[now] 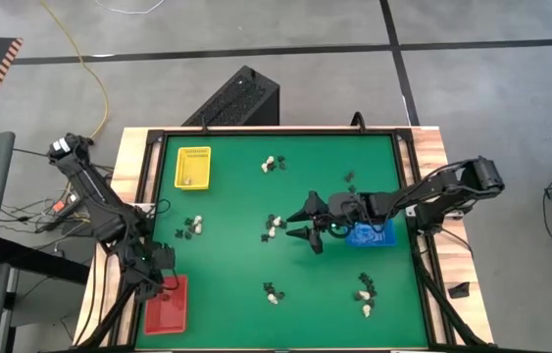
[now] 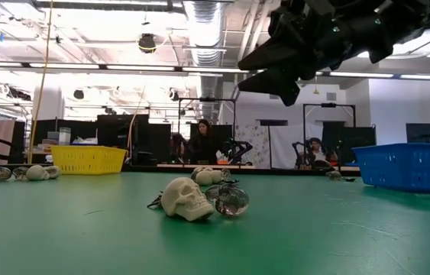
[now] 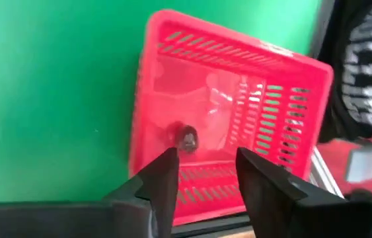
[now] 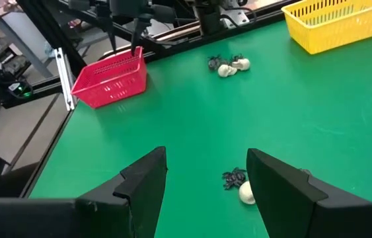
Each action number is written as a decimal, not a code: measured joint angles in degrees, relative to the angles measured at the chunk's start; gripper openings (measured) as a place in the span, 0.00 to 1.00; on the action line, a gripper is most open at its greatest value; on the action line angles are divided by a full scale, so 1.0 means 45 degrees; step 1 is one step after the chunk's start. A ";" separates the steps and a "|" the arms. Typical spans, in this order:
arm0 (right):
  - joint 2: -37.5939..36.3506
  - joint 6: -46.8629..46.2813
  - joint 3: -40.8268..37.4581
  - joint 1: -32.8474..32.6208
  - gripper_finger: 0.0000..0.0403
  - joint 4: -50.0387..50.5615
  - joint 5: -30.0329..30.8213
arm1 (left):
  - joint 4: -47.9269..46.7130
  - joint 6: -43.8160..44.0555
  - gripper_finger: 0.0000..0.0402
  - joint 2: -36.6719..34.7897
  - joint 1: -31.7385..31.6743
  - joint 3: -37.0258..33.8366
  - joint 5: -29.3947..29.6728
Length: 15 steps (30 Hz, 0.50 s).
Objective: Sort Halloween decoration
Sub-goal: Put the black spider toy into the blue bin
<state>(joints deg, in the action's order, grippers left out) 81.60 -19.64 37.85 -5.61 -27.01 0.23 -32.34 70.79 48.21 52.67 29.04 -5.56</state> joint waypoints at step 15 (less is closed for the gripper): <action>-0.0382 -0.0865 0.0195 0.1736 0.59 0.2728 -0.0010 | 0.5423 -1.2303 0.38 0.0521 -0.3673 0.0005 0.6063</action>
<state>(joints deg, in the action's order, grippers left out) 79.88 -23.53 38.72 2.20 -14.74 0.19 -7.94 15.43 50.55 36.14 29.06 21.72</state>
